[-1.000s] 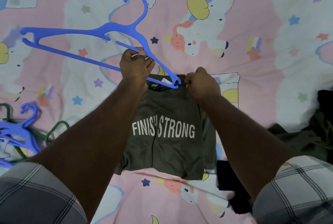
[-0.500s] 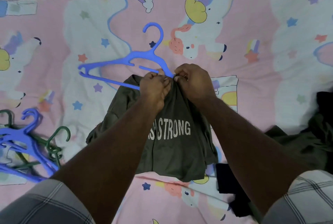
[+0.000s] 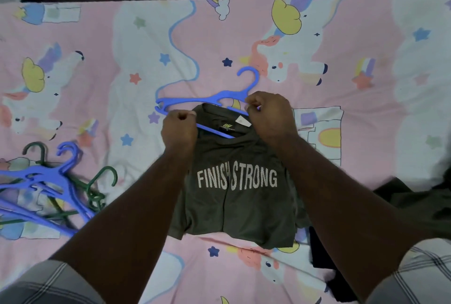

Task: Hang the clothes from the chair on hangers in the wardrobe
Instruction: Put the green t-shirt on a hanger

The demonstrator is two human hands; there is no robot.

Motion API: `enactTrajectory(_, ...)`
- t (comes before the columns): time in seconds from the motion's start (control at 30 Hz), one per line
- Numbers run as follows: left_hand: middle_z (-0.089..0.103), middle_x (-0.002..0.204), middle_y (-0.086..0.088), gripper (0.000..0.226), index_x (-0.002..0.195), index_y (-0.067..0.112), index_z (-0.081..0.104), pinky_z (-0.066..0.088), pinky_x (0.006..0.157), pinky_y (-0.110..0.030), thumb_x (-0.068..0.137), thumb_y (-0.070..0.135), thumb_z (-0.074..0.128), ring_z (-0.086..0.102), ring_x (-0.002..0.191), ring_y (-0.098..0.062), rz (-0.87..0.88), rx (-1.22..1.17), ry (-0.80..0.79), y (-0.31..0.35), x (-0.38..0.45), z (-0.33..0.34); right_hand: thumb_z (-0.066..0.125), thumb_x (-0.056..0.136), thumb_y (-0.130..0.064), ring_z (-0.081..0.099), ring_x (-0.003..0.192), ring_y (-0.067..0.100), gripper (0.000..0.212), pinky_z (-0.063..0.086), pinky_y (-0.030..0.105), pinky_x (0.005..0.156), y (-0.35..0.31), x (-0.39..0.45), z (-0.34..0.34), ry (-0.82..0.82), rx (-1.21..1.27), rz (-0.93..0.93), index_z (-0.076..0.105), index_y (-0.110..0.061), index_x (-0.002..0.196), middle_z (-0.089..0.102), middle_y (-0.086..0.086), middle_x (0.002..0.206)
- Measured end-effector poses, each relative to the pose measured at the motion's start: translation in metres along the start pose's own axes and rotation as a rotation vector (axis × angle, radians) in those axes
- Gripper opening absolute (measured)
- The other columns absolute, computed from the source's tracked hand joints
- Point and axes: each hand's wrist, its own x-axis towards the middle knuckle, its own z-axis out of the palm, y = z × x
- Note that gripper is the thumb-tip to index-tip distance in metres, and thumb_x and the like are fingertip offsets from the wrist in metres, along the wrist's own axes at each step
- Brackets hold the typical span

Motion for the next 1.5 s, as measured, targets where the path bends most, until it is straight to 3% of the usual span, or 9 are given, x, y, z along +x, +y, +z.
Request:
enactTrajectory(0.3, 0.061, 0.131, -0.020, 0.060, 0.139, 0.020, 0.047, 0.058, 0.086, -0.044, 0.085, 0.030, 0.069, 0.067, 0.104, -0.035, -0.268, -0.347, -0.006, -0.014, 0.052, -0.031, 0.061, 0.094, -0.019, 0.067, 0.102, 0.018, 0.021, 0.052, 0.031, 0.091, -0.027, -0.012, 0.043, -0.201, -0.013, 0.005, 0.072, -0.016, 0.112, 0.074, 0.001, 0.109)
enactTrajectory(0.37, 0.063, 0.123, -0.017, 0.062, 0.145, 0.024, 0.042, 0.058, 0.073, -0.038, 0.088, 0.027, 0.067, 0.067, 0.090, -0.029, -0.294, -0.446, -0.035, -0.008, 0.053, -0.037, 0.062, 0.094, -0.020, 0.067, 0.101, 0.017, 0.021, 0.053, 0.034, 0.092, -0.025, -0.014, 0.045, -0.203, -0.023, 0.019, 0.073, -0.017, 0.112, 0.074, 0.000, 0.109)
enactTrajectory(0.47, 0.065, 0.095, -0.006, 0.041, 0.137, 0.027, 0.054, 0.049, 0.062, -0.030, 0.098, 0.019, 0.063, 0.056, 0.070, -0.017, -0.251, -0.466, -0.096, -0.003, 0.053, -0.045, 0.063, 0.093, -0.021, 0.067, 0.101, 0.016, 0.021, 0.053, 0.036, 0.093, -0.028, -0.016, 0.049, -0.206, -0.029, 0.014, 0.073, -0.018, 0.111, 0.074, -0.002, 0.108)
enactTrajectory(0.7, 0.067, 0.088, -0.006, 0.015, 0.112, 0.019, 0.066, 0.044, 0.050, -0.024, 0.101, 0.016, 0.056, 0.062, 0.062, -0.014, -0.164, -0.468, -0.239, 0.003, 0.025, -0.032, 0.063, 0.094, -0.024, 0.066, 0.107, 0.017, 0.027, 0.049, 0.033, 0.099, -0.042, -0.014, 0.052, -0.171, -0.055, 0.018, 0.072, -0.016, 0.118, 0.074, 0.001, 0.112)
enactTrajectory(0.87, 0.070, 0.084, -0.009, 0.014, 0.094, 0.016, 0.071, 0.047, 0.062, -0.026, 0.099, 0.011, 0.059, 0.062, 0.072, -0.017, -0.122, -0.497, -0.413, -0.006, -0.001, -0.021, 0.065, 0.093, -0.026, 0.066, 0.099, 0.021, 0.027, 0.051, 0.035, 0.090, -0.048, -0.016, 0.050, -0.252, -0.073, -0.001, 0.073, -0.019, 0.117, 0.075, 0.003, 0.106)
enactTrajectory(1.13, 0.074, 0.071, -0.002, 0.010, 0.087, 0.017, 0.076, 0.061, 0.071, -0.037, 0.086, 0.017, 0.066, 0.073, 0.071, -0.018, 0.176, 0.037, -0.387, -0.002, -0.009, 0.010, 0.065, 0.093, -0.017, 0.063, 0.083, 0.010, 0.017, 0.045, 0.023, 0.079, -0.045, -0.024, 0.031, -0.236, 0.047, 0.014, 0.077, -0.019, 0.105, 0.075, -0.001, 0.091)
enactTrajectory(1.27, 0.070, 0.069, -0.003, 0.016, 0.080, 0.005, 0.068, 0.055, 0.070, -0.038, 0.086, 0.017, 0.059, 0.068, 0.071, -0.025, 0.257, 0.270, -0.354, 0.006, -0.004, 0.029, 0.065, 0.093, -0.014, 0.059, 0.082, 0.005, 0.019, 0.034, 0.000, 0.071, -0.034, -0.029, 0.028, -0.226, 0.050, 0.019, 0.077, -0.019, 0.106, 0.075, -0.003, 0.093)
enactTrajectory(1.4, 0.059, 0.080, -0.003, 0.012, 0.086, 0.008, 0.053, 0.035, 0.068, -0.030, 0.093, 0.017, 0.056, 0.052, 0.073, -0.022, 0.435, 0.522, -0.269, 0.004, -0.003, 0.044, 0.066, 0.093, -0.015, 0.057, 0.089, 0.003, 0.024, 0.036, 0.012, 0.080, -0.026, -0.035, 0.026, -0.195, 0.063, 0.034, 0.075, -0.020, 0.115, 0.075, -0.003, 0.104)
enactTrajectory(1.5, 0.068, 0.079, -0.006, 0.015, 0.086, 0.004, 0.063, 0.050, 0.070, -0.037, 0.090, 0.019, 0.062, 0.063, 0.072, -0.025, 0.350, 0.431, -0.308, 0.003, 0.002, 0.043, 0.068, 0.092, -0.015, 0.060, 0.094, 0.006, 0.024, 0.038, 0.015, 0.085, -0.022, -0.039, 0.027, -0.167, 0.082, 0.051, 0.075, -0.020, 0.115, 0.075, -0.003, 0.107)
